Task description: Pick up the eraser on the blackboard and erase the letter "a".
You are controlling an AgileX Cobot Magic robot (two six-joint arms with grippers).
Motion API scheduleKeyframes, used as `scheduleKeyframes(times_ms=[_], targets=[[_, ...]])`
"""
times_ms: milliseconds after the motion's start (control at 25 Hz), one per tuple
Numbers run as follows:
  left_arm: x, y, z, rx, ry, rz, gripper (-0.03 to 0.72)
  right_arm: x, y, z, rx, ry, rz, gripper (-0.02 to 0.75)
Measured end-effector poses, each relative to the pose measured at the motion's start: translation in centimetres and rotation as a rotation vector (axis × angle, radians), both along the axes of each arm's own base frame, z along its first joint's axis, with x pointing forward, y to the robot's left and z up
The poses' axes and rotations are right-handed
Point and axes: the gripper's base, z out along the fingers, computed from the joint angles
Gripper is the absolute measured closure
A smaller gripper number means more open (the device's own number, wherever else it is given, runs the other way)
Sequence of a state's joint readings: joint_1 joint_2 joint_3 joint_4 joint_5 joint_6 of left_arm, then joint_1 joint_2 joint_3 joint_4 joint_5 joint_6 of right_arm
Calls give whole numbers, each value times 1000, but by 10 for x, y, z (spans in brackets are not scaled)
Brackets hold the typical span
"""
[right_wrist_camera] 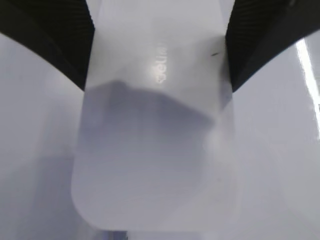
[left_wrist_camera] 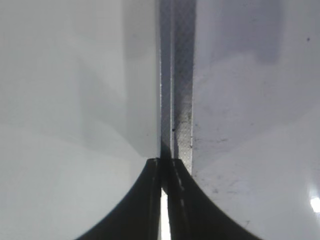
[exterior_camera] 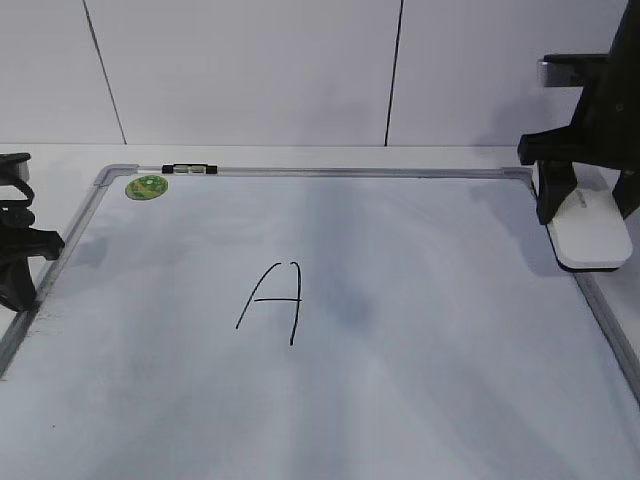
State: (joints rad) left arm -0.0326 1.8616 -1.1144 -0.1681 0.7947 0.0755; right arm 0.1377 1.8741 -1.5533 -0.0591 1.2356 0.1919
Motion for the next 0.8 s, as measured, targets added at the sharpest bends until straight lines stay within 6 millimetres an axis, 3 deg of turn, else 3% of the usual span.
scheduleKeyframes(times_ms=[360, 800], targets=[[0, 0, 0, 0, 0, 0, 680, 11, -17, -28, 47, 72, -45, 178], [0, 0, 0, 0, -2, 0, 680, 17, -15, -54, 79, 134, -19, 178]])
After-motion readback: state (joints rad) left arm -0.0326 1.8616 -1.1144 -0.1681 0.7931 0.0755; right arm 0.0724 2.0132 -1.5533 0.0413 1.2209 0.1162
